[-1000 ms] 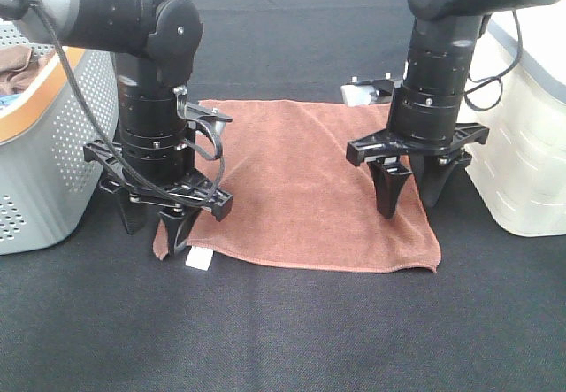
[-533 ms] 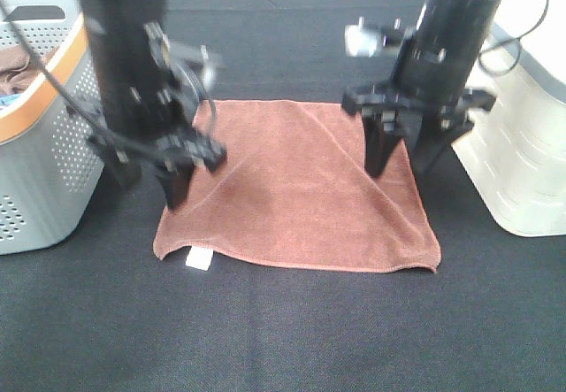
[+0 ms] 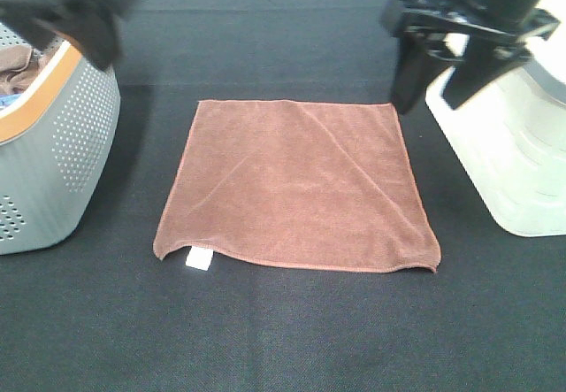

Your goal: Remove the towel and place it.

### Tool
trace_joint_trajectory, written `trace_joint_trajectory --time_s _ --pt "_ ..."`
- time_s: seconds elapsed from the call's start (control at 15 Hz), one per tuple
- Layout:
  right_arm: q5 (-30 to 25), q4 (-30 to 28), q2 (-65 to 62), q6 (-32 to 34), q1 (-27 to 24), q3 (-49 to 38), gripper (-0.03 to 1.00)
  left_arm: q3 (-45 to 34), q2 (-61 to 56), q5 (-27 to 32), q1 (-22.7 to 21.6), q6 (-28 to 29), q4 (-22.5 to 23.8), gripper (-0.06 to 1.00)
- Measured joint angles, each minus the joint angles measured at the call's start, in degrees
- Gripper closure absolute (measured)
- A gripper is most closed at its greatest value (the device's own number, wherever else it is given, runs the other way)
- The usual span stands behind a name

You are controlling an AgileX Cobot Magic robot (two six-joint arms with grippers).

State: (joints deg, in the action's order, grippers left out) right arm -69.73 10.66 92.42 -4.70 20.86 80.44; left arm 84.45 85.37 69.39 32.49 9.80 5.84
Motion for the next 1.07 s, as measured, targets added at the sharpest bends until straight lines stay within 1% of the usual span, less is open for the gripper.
trace_joint_trajectory --time_s 0.07,0.2,0.27,0.33,0.47,0.6,0.67,0.73,0.8,0.87,1.07 --pt "0.0 0.0 -2.7 0.0 0.0 -3.0 0.38 -2.1 -2.9 0.0 0.0 0.5 0.3 0.37" --pt "0.0 -0.2 -9.2 -0.1 0.0 -11.0 0.38 -10.1 -10.3 0.1 0.0 2.5 1.0 0.37" --pt "-0.1 -0.6 -12.3 -0.1 0.0 -15.6 0.38 -15.1 -13.8 0.1 0.0 3.4 1.1 0.37" --pt "-0.1 -1.1 -17.2 -0.1 0.0 -22.3 0.38 -21.9 -18.6 0.1 0.0 4.7 1.1 0.37" --pt "-0.1 -2.4 -23.7 -0.1 0.0 -30.3 0.38 -32.2 -24.8 0.1 0.0 6.0 1.0 0.37" --pt "0.2 -3.3 -30.1 -0.1 0.0 -37.4 0.38 -40.5 -30.3 0.2 0.0 6.0 1.0 0.37" --pt "1.7 -3.5 -35.3 -0.1 0.0 -41.1 0.38 -46.0 -34.5 0.3 0.0 6.0 1.0 0.37" --pt "1.7 -3.5 -35.3 -0.1 0.0 -41.1 0.38 -46.0 -34.5 0.3 0.0 6.0 1.0 0.37" --pt "2.7 -3.5 -38.3 -0.1 0.0 -43.4 0.38 -48.4 -36.9 0.1 0.0 6.0 1.0 0.37" --pt "3.8 -3.5 -41.4 -0.1 0.0 -45.3 0.38 -50.4 -39.5 -1.7 0.0 6.0 1.0 0.37" --pt "8.1 -3.7 -50.7 -0.1 0.0 -49.1 0.38 -52.8 -45.3 -10.4 0.0 5.3 1.0 0.37"
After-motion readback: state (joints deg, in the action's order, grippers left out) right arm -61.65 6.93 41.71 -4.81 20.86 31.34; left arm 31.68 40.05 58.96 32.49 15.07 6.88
